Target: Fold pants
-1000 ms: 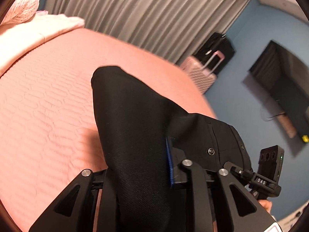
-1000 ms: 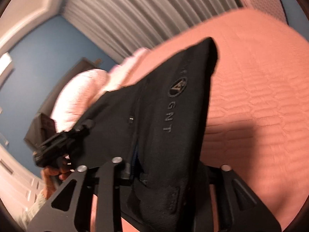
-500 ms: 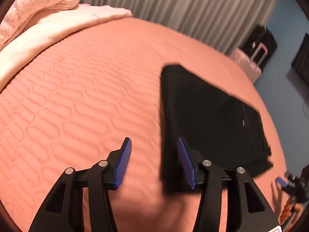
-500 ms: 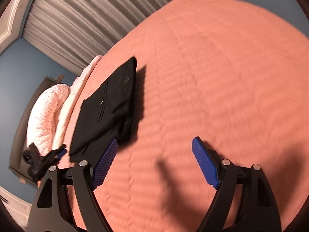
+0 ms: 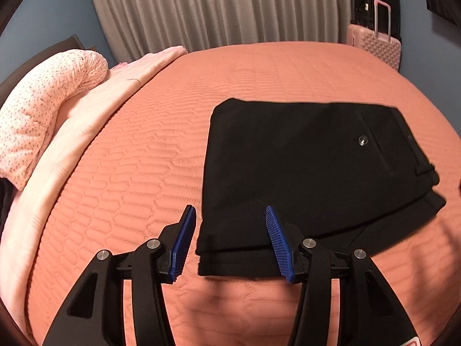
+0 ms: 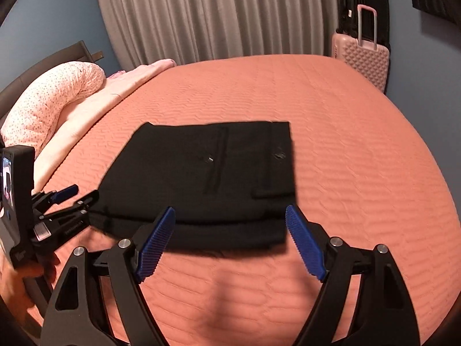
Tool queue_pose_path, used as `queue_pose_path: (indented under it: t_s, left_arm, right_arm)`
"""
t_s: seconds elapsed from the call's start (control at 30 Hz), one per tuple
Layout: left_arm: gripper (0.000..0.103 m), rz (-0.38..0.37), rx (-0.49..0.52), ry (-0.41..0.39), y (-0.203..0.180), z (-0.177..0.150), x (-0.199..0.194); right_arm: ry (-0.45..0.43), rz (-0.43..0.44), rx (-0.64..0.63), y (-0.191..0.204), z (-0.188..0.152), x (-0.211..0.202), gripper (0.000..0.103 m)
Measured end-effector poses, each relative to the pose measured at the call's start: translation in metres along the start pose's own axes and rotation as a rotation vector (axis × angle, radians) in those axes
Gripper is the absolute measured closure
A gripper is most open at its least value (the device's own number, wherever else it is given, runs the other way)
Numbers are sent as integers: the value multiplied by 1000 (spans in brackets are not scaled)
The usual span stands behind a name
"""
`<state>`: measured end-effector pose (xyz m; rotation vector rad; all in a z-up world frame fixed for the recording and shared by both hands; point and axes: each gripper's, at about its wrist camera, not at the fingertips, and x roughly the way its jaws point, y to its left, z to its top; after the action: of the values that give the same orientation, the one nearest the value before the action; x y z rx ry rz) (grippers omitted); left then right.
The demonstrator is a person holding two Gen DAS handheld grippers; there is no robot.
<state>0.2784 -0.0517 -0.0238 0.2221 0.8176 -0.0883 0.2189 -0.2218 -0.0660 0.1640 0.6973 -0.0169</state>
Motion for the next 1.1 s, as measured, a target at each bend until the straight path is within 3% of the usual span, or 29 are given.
queue_pose_path:
  t_s: [0.27, 0.5, 0.57, 0.63, 0.73, 0.83, 1.0, 1.1]
  left_arm:
    - [53, 5, -4, 21, -10, 12, 1]
    - [52, 46, 27, 53, -6, 10, 21]
    - [43, 61, 37, 53, -3, 10, 26]
    - [40, 67, 28, 58, 5, 10, 33]
    - [25, -54, -72, 141, 32, 9, 53]
    - [18, -197, -198, 206, 57, 6, 75]
    - [15, -314, -319, 241, 75, 5, 99]
    - [11, -341, -330, 217, 75, 4, 103]
  right_arm:
    - [33, 24, 17, 13, 3, 4, 23]
    - [77, -6, -31, 7, 3, 27, 20]
    - [82, -16, -63, 7, 2, 31, 13]
    - [96, -46, -108, -1, 1, 38, 13]
    - [120, -89, -116, -24, 4, 48, 13]
    - [182, -70, -23, -60, 7, 66, 9]
    - [283, 15, 74, -88, 1, 97, 6]
    - [267, 77, 161, -98, -5, 105, 5]
